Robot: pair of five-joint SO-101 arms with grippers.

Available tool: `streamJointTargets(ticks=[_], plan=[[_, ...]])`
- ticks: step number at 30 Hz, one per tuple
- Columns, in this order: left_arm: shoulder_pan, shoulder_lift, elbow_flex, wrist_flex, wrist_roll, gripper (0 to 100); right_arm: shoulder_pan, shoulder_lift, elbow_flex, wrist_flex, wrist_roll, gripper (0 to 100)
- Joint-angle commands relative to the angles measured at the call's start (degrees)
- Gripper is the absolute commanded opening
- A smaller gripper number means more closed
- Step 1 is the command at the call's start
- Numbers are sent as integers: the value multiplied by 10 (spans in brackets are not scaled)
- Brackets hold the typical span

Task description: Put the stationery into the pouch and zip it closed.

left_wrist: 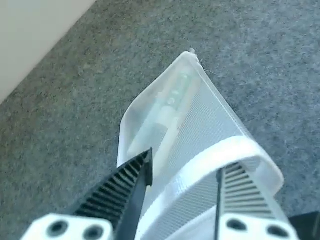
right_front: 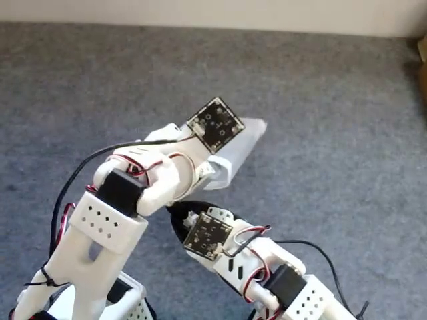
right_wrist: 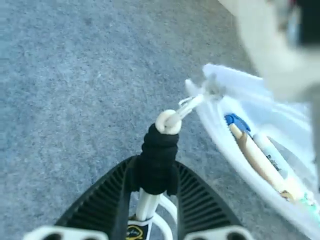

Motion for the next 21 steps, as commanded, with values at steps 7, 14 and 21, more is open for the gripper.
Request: streamJointTargets(ticks=[7,14,21], plan=[[3,-36,-28,8,-4,207,0,-10,-14,-1,7,5],[2,-131,-23,79,-39,207,34,-10,-15,-1,4,5],[-44,-141,-23,106,-40,207,34,-10,-15,-1,4,5]])
